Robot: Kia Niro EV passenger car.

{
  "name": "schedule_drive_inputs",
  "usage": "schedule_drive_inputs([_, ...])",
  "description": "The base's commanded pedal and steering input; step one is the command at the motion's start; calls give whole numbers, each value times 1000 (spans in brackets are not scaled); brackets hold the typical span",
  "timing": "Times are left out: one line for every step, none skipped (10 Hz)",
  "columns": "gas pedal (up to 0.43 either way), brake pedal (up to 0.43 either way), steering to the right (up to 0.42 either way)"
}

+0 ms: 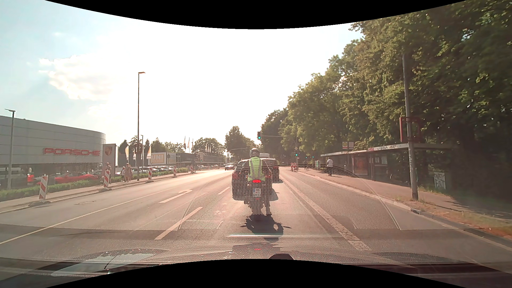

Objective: Follow the waypoints while adhering to traffic rules and regulations

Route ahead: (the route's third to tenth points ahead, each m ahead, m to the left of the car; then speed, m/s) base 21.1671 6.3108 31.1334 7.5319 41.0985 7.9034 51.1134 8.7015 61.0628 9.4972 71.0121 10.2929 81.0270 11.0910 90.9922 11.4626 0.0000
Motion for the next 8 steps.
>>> schedule_drive_inputs([0, 0, -4])
schedule_drive_inputs([0, 0, -4])
schedule_drive_inputs([0, 0, -4])
schedule_drive_inputs([28, 0, -4])
schedule_drive_inputs([130, 0, -4])
schedule_drive_inputs([169, 0, -4])
schedule_drive_inputs([177, 0, -6])
schedule_drive_inputs([209, 0, -12])
